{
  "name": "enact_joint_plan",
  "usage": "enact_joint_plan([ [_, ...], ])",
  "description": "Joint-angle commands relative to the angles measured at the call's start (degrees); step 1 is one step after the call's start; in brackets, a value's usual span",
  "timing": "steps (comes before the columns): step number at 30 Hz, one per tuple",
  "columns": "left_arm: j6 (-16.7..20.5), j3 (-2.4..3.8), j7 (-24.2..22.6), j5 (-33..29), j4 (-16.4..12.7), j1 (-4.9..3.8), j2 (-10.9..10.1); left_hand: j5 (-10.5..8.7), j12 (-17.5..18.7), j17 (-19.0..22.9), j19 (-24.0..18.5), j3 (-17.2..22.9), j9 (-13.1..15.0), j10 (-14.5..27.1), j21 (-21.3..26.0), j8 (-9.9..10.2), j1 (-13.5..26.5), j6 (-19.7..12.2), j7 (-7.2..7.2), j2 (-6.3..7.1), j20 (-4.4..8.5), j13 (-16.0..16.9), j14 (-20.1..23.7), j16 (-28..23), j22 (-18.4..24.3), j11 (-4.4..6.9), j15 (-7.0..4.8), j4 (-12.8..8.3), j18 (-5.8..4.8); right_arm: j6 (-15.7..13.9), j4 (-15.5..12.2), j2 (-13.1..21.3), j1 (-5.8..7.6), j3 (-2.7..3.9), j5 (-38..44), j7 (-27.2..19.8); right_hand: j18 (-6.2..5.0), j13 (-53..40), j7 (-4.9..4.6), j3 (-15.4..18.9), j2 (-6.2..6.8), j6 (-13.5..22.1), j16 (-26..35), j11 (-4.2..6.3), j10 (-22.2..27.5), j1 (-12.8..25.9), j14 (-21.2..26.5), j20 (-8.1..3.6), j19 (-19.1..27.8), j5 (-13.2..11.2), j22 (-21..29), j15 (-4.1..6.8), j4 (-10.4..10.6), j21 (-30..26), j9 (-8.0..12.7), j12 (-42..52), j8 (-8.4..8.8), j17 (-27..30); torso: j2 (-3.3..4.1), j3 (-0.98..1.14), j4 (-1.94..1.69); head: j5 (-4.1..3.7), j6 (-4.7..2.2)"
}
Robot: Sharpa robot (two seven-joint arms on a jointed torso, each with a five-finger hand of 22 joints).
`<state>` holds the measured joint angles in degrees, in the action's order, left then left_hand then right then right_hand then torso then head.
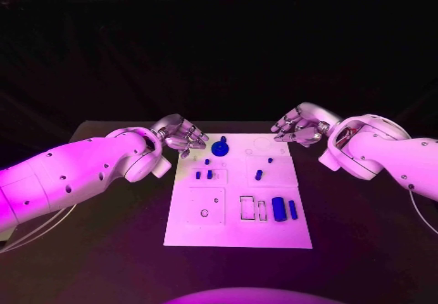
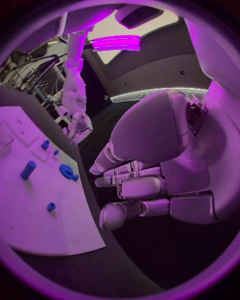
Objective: Assemble the parts on the task board
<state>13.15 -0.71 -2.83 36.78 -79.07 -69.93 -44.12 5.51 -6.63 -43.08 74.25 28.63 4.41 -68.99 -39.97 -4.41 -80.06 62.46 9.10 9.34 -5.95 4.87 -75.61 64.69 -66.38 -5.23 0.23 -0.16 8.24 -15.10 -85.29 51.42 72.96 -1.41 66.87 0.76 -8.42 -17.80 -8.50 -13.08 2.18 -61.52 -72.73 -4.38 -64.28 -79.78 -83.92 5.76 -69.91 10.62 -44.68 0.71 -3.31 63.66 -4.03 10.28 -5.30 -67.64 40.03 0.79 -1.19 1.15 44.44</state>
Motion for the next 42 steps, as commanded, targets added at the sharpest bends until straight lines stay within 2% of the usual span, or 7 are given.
enact_joint_plan([
  [1, 3.32, 0.04, -12.69, -31.99, -1.99, 0.14, -1.02, 0.43, -0.50, 1.81, -0.99, -0.79, -0.13, -0.18, 2.44, -0.46, 0.81, 0.40, -0.05, -0.27, -0.01, 0.17, 0.97, -1.19, 1.28, 0.33, -0.09, 0.40, 1.21, 4.32, -0.19, -0.52, -0.54, -0.01, 22.25, 5.54, 0.01, 2.06, 0.31, -1.14, 0.87, -0.65, 0.03, 0.05, -0.65, 0.34, -1.78, -0.01, -0.53, -1.07, -0.03, -0.38, -0.20, 0.11, 0.04, -1.76, 0.39, 0.10, 0.01, -0.08, -0.13, -0.82, -0.24],
  [5, 2.66, 0.04, -15.35, -39.77, -3.68, 0.36, -2.31, 0.62, -1.00, 3.43, -1.90, -1.91, -0.19, -0.11, 5.07, -0.60, 1.75, 0.44, -0.21, -0.39, -0.01, 0.30, 1.80, -2.18, 2.74, 0.42, -0.11, 0.91, 1.53, 5.47, -0.14, -1.18, -1.35, -0.01, 28.99, 7.77, 0.04, 4.18, 0.45, -2.47, 1.52, -1.27, 0.33, -0.13, -0.54, 1.00, -1.83, 0.13, -0.59, -2.95, 0.12, -0.60, -0.19, -0.04, 0.04, -3.39, 0.71, 0.38, 0.02, -0.06, -0.20, -1.22, -0.42],
  [10, 2.21, 0.03, -16.73, -42.89, -4.91, 0.51, -3.35, 0.64, -1.35, 4.85, -2.57, -2.76, -0.23, -0.06, 7.15, -0.70, 2.17, 0.43, -0.26, -0.31, -0.01, 0.39, 2.52, -3.04, 3.91, 0.46, -0.10, 1.08, 1.80, 6.60, -0.18, -2.16, -2.39, -0.01, 33.59, 9.08, 0.03, 5.55, 0.52, -3.40, 1.99, -1.59, 0.66, -0.26, -0.43, 1.38, -1.83, 0.26, -0.58, -3.67, 0.27, -0.73, -0.13, -0.18, 0.04, -4.23, 0.96, 0.73, 0.07, -0.01, -0.06, -1.34, -0.45],
  [22, 2.07, 0.03, -17.51, -44.39, -6.97, 0.58, -3.98, 0.67, -1.69, 5.96, -3.03, -3.44, -0.26, -0.01, 8.79, -0.81, 2.26, 0.48, -0.31, -0.35, 0.00, 0.47, 3.08, -3.69, 4.88, 0.51, -0.13, 1.09, 2.00, 8.57, 1.05, -4.70, -4.07, -0.03, 35.47, 9.34, -0.01, 8.30, 0.75, -5.34, 2.53, -1.50, 1.01, -0.08, 0.36, 1.60, -1.92, 0.21, -0.65, -4.14, 0.42, -0.67, -0.20, -0.35, 0.13, -5.70, 1.55, 1.06, 0.14, 0.05, -0.15, -1.25, -0.11],
  [42, 2.19, 0.02, -17.14, -44.51, -8.33, 0.59, -4.24, 0.74, -1.95, 7.10, -3.40, -3.91, -0.29, 0.09, 10.29, -0.89, 2.10, 0.45, -0.27, -0.34, 0.03, 0.54, 3.60, -4.37, 5.78, 0.50, -0.15, 0.94, 2.19, 10.05, 4.11, -7.66, -5.43, -0.03, 36.23, 9.40, 0.10, 11.83, 0.81, -10.28, 1.87, -2.16, 1.37, -0.05, -0.62, 1.32, -2.01, 0.09, -1.12, -6.78, -0.08, -0.53, -0.64, 0.04, 0.03, -5.97, 1.48, 1.45, 0.09, 0.03, -0.13, -1.21, 0.36],
])
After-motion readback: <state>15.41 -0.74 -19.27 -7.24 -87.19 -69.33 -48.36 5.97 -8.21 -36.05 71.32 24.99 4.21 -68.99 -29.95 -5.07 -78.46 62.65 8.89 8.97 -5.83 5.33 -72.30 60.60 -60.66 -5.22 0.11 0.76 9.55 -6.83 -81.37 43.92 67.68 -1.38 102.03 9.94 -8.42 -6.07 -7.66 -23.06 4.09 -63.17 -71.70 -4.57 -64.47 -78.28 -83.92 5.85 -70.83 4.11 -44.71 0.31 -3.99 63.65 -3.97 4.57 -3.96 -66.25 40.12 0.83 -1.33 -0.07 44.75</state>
